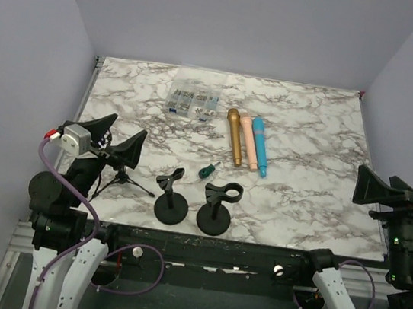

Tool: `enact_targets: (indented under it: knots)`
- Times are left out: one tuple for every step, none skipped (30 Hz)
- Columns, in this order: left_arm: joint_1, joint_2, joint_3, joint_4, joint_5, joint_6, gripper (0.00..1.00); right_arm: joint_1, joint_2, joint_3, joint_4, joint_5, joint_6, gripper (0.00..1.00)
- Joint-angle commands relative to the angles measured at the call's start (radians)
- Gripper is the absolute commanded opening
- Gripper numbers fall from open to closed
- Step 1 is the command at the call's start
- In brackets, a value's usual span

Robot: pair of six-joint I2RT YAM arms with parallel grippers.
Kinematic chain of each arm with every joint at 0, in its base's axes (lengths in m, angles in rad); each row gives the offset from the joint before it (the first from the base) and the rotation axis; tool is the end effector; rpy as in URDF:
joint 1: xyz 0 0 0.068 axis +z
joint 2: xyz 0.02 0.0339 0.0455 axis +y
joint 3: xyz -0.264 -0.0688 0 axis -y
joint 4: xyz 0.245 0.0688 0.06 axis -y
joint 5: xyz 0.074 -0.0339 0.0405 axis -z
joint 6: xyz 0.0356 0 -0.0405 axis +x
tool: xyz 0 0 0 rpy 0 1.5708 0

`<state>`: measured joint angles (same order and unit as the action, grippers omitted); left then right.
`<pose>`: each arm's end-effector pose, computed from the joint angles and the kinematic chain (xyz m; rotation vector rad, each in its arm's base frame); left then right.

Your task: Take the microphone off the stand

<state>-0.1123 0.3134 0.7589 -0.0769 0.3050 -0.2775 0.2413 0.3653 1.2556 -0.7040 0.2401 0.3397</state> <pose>0.0632 -0.0179 0.3935 0.1699 1.2247 -0.5227 -0.0100 -0.0112 0.4561 0.2689 1.3711 0.3179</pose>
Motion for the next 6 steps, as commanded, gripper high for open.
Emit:
enact_targets:
  knots:
    - [-0.007, -0.014, 0.020, -0.023, 0.000, 0.029, 0.87, 0.005, 0.016, -0.022, 0.003, 0.083, 0.000, 1.00]
    - [-0.008, -0.016, 0.019, -0.023, 0.001, 0.029, 0.87, 0.005, 0.022, -0.027, 0.002, 0.085, 0.003, 1.00]
    - [-0.008, -0.018, 0.017, -0.024, 0.000, 0.029, 0.87, 0.004, 0.035, -0.031, -0.007, 0.076, 0.009, 1.00]
    - [-0.007, -0.020, 0.015, -0.022, -0.001, 0.029, 0.87, 0.005, 0.054, -0.021, -0.029, 0.069, 0.018, 1.00]
    - [-0.007, -0.021, 0.013, -0.022, 0.000, 0.029, 0.87, 0.005, 0.076, -0.012, -0.048, 0.057, 0.021, 1.00]
    - [-0.008, -0.023, 0.011, -0.020, 0.000, 0.028, 0.87, 0.005, 0.088, -0.010, -0.052, 0.041, 0.018, 1.00]
